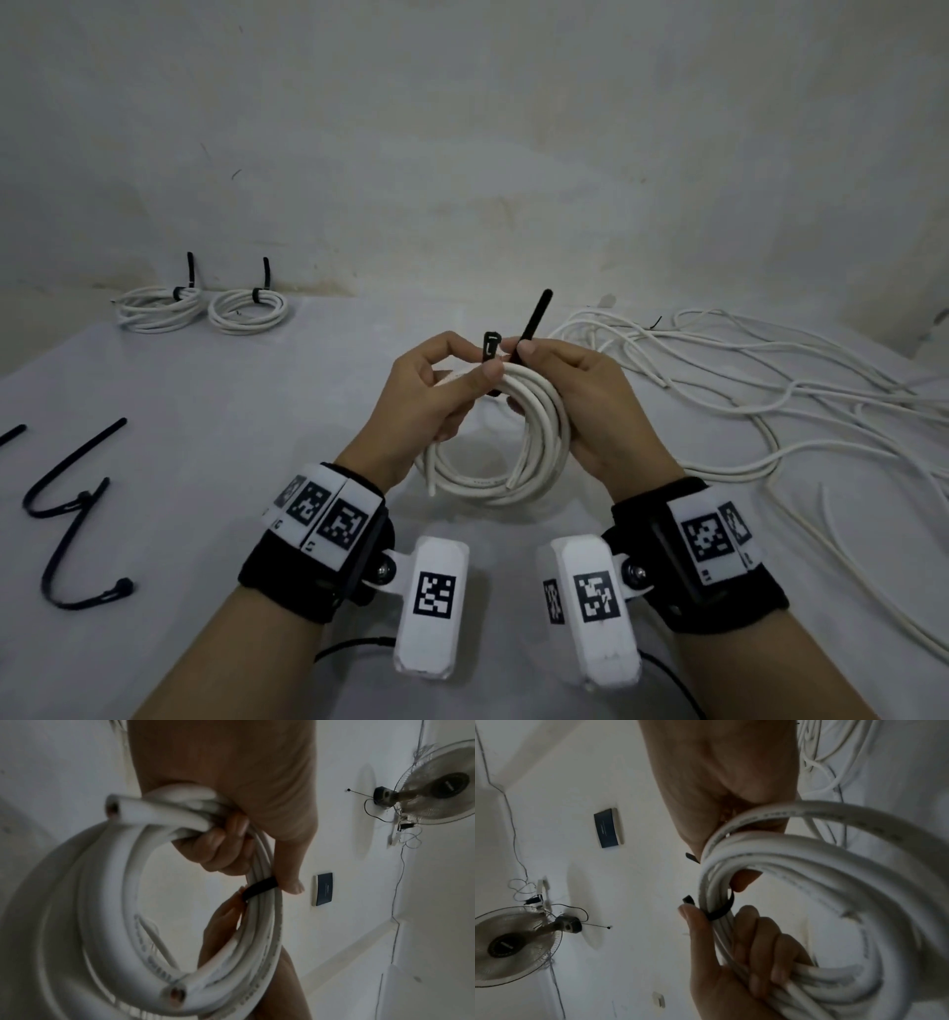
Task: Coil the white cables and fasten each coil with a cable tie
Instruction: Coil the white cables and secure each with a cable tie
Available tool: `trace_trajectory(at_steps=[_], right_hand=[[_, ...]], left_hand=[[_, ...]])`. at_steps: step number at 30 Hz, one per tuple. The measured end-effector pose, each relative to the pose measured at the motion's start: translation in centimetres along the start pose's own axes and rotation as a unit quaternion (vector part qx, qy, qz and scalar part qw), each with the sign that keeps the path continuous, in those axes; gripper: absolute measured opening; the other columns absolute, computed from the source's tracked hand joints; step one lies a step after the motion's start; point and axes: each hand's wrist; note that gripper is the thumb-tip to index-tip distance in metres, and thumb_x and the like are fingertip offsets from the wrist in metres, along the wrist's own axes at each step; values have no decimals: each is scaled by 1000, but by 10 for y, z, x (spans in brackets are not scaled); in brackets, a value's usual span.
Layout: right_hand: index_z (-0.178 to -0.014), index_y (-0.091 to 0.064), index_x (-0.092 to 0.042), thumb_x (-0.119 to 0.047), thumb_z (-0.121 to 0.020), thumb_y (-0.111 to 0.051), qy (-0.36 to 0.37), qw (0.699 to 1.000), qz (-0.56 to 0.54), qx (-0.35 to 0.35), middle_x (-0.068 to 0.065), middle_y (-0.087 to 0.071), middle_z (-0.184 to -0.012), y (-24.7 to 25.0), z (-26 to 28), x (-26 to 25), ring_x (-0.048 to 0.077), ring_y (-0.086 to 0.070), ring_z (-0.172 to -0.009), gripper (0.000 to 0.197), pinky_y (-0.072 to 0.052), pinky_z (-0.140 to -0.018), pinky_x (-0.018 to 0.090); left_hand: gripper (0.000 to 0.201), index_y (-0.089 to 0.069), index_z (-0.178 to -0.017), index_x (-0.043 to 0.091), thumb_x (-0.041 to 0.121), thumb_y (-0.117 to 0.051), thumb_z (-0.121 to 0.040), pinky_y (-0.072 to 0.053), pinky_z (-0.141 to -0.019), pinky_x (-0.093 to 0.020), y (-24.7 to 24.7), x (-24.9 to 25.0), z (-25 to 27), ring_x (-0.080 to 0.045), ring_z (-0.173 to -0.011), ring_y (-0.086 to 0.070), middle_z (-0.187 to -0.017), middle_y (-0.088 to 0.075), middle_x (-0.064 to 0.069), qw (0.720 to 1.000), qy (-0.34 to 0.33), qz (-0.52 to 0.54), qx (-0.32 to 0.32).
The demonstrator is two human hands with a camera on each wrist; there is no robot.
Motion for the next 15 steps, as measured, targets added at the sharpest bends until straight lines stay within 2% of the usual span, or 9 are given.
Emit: trace_trajectory(at_steps=[2,4,6,9,10,12,13,15], right_hand=[[-90,-71,-6,-7,-89,-60,43,999,10,25,9,-72,-78,2,-1,0,17,-67,-67,10,-55,-63,24],[-91,-70,-6,-2,-87,-61,78,995,29,51,8,-72,-76,3,-2,-1,17,-68,-67,10,-54,-63,23],[-93,-66,-7,1,-86,-63,97,992,36,72,8,-72,-73,3,-2,-2,16,-68,-65,11,-54,-61,23],[-96,-58,-6,3,-84,-64,106,990,20,91,6,-72,-70,3,-2,-3,17,-69,-62,16,-54,-58,24],[-95,-58,-5,3,-83,-65,113,989,29,90,7,-72,-72,3,-2,-4,16,-70,-63,16,-54,-58,24],[-86,-62,-7,5,-80,-68,156,980,90,81,6,-72,-76,3,-2,-5,12,-69,-66,14,-53,-60,22],[-79,-64,-9,7,-78,-69,176,974,121,71,2,-71,-75,3,-1,-6,10,-69,-67,17,-53,-62,21],[-70,-66,-13,10,-75,-70,191,969,154,37,-3,-71,-69,1,1,-8,11,-69,-65,24,-55,-62,23]], left_hand=[[30,-56,-84,9,28,-75,-72,-23,-38,-16,-2,1,1,-8,-39,-24,-65,-41,-9,1000,-2,-2,-13],[28,-57,-87,6,26,-69,-71,-23,-38,-16,-3,2,2,-7,-40,-26,-63,-46,-10,1000,-8,-4,-18],[22,-59,-86,8,23,-71,-76,-24,-38,-16,-4,2,2,-7,-40,-27,-56,-51,-4,1000,-12,-2,-19],[24,-55,-86,6,24,-68,-79,-21,-38,-15,-3,0,1,-7,-40,-24,-49,-46,4,1000,-5,11,-19],[24,-54,-86,6,25,-66,-78,-20,-38,-15,-2,1,1,-7,-41,-23,-50,-45,2,1000,-3,13,-19],[14,-58,-79,12,25,-64,-75,-18,-39,-16,-2,2,2,-8,-41,-23,-59,-47,-10,1000,-5,16,-16],[9,-61,-72,18,25,-65,-75,-18,-39,-16,-2,3,2,-9,-41,-23,-67,-46,-16,1000,-6,15,-15],[12,-62,-63,23,24,-66,-74,-19,-38,-16,-1,4,2,-9,-41,-24,-75,-43,-20,1000,-7,5,-12]])
Point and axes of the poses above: each hand's wrist, its own z-axis away from the middle knuckle, its own y-axis out of the back of the hand, x = y × z
